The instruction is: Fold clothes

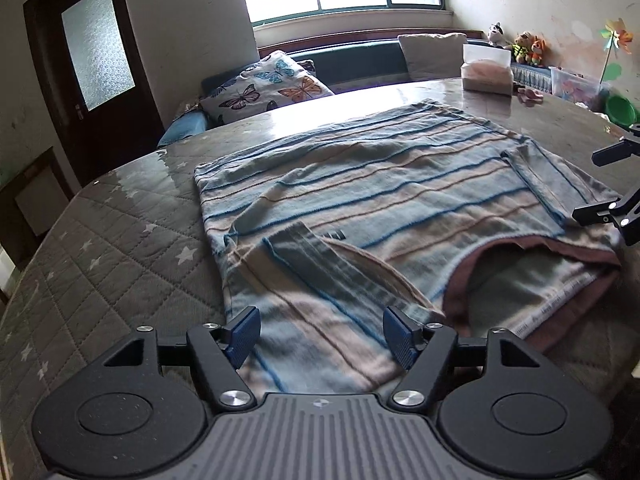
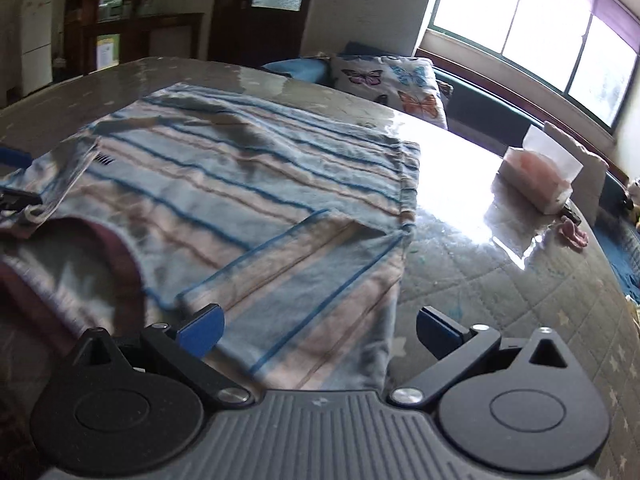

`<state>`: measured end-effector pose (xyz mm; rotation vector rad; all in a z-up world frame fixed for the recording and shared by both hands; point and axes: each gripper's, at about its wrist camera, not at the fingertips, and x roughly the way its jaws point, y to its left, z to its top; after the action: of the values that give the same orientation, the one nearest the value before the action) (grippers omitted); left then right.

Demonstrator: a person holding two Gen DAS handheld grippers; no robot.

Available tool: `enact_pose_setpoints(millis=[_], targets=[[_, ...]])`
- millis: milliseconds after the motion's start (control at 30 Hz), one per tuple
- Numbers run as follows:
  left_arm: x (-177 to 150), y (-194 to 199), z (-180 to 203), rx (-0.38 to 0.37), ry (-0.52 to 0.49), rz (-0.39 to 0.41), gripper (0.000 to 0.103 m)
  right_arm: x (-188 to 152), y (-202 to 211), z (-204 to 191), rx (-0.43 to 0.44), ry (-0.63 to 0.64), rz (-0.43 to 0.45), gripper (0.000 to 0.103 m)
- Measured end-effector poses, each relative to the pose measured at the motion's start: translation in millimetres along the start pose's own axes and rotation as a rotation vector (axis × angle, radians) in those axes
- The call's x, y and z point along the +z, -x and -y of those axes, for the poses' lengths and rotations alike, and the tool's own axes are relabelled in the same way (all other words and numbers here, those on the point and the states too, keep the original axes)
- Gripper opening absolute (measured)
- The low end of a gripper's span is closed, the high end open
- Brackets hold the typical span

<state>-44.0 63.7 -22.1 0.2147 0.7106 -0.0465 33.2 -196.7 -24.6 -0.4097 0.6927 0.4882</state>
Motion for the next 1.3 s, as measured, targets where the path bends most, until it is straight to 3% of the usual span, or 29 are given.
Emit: enact_pose_setpoints(millis=[233, 500, 767, 833, 900, 1000, 1200, 1300], targets=[[-11.5, 24.3, 1.0, -0.007, -0.042, -0.002, 0.072, -12.5, 25.1, -8.8, 0.065, 0.061, -0.009, 0.103], [-25.0, 39.7, 11.8, -0.064, -0.177, -0.003, 0.071, -23.4, 37.5, -20.4, 0.135, 0.144, -0.039, 0.101], [-20.4, 26.7, 21.5, -0.146, -0.256, 0.011, 0.054, -15.8, 31.3, -17.8, 0.174, 0.129, -0.047, 0.084], [-16.9, 23.4, 20.8, -0.157, -0.261, 0.013, 0.048, -13.5, 29.8, -16.0, 0.185, 0.127, -0.051, 0.071], [-13.1, 20.1, 18.3, -0.155, -0.257, 0.011, 0.026, -11.0, 28.1, -13.6, 0.193, 0.123, -0.055, 0.061], [-9.4, 16.2, 14.6, -0.151, -0.252, 0.007, 0.025, -6.9, 25.3, -9.1, 0.196, 0.117, -0.06, 0.042], [-17.9, 17.2, 7.1, -0.134, -0.266, -0.003, 0.028, -10.1, 25.6, -4.5, 0.178, 0.144, -0.056, 0.039], [-19.7, 18.3, 0.4, -0.135, -0.257, -0.007, 0.029, -10.8, 26.8, -1.5, 0.168, 0.155, -0.063, 0.029]])
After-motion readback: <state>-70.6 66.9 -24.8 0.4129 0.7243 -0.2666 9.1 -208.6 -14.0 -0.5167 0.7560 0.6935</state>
